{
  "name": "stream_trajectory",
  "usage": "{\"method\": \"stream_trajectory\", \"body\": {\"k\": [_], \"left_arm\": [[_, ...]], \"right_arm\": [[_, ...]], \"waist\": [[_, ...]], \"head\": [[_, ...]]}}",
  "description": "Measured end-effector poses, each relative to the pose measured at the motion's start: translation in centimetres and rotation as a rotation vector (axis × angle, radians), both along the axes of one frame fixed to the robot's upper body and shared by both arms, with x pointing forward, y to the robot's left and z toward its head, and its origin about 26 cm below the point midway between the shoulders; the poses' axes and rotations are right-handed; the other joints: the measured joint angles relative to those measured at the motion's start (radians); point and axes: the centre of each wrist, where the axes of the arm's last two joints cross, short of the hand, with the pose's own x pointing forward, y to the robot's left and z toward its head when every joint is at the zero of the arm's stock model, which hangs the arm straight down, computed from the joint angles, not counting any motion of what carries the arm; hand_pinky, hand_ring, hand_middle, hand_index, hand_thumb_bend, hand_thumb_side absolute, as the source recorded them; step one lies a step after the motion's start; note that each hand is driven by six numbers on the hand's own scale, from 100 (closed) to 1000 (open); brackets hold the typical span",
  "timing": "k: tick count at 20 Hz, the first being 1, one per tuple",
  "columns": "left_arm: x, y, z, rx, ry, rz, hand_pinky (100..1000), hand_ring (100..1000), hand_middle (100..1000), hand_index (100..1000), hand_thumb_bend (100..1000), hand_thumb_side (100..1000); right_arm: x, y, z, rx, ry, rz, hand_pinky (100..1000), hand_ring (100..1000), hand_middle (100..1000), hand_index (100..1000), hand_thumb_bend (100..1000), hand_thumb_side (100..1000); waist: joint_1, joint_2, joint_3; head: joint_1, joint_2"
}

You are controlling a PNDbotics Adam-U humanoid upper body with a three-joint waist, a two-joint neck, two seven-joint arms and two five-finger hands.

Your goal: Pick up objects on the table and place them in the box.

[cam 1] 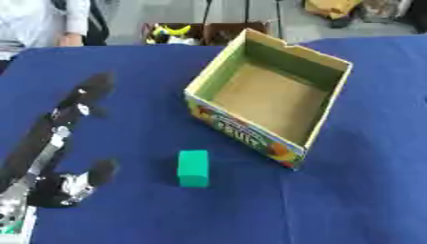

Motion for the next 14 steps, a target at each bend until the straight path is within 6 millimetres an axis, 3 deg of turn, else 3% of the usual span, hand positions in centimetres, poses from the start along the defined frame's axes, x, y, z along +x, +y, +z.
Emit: {"method": "stream_trajectory", "body": {"k": [3,14], "left_arm": [[0.01,-0.14,-0.01,0.038,0.026,-0.009,643,865,904,953,504,1000],[0.01,0.0,0.22,0.139,0.08,0.027,633,806,909,1000,507,1000]], "right_arm": [[0.0,0.0,0.0,0.0,0.0,0.0,827,865,651,823,100,723],[-0.01,-0.01,-0.03,-0.001,0.004,0.001,827,866,651,823,100,722]], "waist": [[0.0,0.0,-0.001],[0.003,0.0,-0.004]], "head": [[0.001,0.0],[0.003,-0.007]]}}
